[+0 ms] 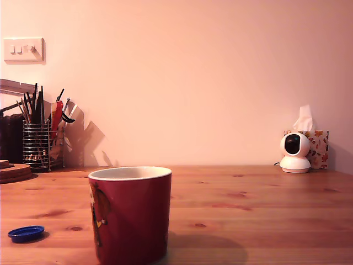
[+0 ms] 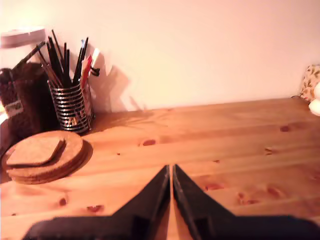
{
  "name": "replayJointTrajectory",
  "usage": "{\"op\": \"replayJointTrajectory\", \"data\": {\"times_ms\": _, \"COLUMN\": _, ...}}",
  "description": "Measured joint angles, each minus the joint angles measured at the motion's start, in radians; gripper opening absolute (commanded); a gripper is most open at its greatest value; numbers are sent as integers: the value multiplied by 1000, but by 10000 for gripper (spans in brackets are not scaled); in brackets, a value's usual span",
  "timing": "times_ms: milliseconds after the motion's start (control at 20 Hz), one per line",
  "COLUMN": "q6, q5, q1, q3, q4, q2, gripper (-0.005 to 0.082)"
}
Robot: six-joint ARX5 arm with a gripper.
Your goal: Pick up the coffee capsules on the table and drop them inside the coffee cup
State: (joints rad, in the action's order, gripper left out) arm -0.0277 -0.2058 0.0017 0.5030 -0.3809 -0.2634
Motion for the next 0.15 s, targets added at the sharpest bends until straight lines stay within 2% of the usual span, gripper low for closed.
{"op": "replayJointTrajectory", "data": {"times_ms": 150, "q6": 0, "q5": 2, "q1": 0, "q3": 0, "q4": 0, "q2": 0, "gripper": -24}}
